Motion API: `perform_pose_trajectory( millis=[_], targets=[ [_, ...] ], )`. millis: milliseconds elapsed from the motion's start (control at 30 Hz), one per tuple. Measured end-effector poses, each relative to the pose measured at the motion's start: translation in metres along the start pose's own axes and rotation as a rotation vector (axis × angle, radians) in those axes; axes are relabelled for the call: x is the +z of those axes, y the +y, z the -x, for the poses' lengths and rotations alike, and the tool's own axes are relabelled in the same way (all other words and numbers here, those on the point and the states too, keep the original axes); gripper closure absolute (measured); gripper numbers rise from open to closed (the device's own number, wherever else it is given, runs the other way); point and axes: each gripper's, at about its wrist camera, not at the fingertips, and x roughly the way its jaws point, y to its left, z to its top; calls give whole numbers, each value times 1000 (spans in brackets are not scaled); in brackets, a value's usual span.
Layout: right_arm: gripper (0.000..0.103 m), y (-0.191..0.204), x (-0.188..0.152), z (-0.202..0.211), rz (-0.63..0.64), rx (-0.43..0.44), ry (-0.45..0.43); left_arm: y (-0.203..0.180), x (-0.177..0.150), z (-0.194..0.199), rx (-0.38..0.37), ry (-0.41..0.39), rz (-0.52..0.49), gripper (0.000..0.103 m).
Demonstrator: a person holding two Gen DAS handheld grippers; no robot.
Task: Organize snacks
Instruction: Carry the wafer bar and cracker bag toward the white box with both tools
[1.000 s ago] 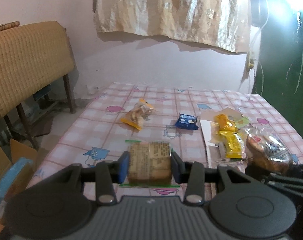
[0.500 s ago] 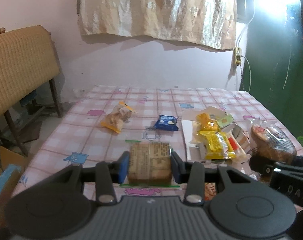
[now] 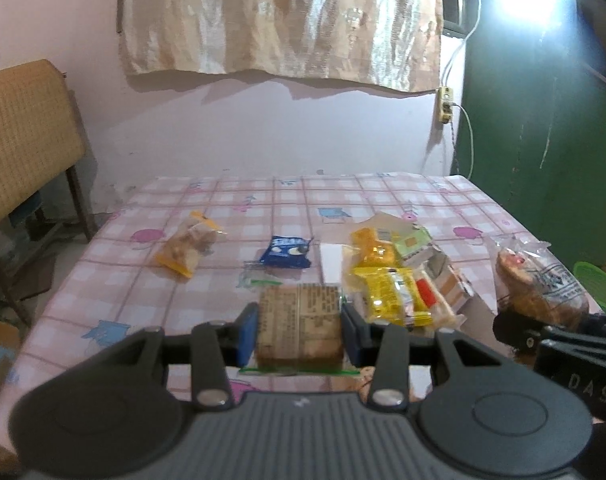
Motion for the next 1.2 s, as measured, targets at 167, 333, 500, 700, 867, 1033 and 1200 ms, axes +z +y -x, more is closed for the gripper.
perform_pose_trajectory(
  millis=[167,333,500,700,867,1033,1200],
  targets=[
    [47,-5,1,1,-16,-18,0,-9,7,-5,-22,-3,-6,61],
    [47,-12,6,-2,-26,-30,1,-17,15,-14,-40,-1,-8,61],
    [47,-17,13,-9,-34,-36,2,-26,23,-27,-54,5,-16,61],
    [47,-23,20,-18,-38,-50,4,-38,33,-42,-71,13,-19,61],
    [47,-26,24,-28,-46,-54,8,-45,42,-55,-81,18,-27,61],
    [47,-25,32,-38,-47,-52,17,-48,51,-68,-81,23,-24,61],
    [47,-25,36,-48,-43,-46,31,-49,59,-83,-71,29,-26,61]
  ],
)
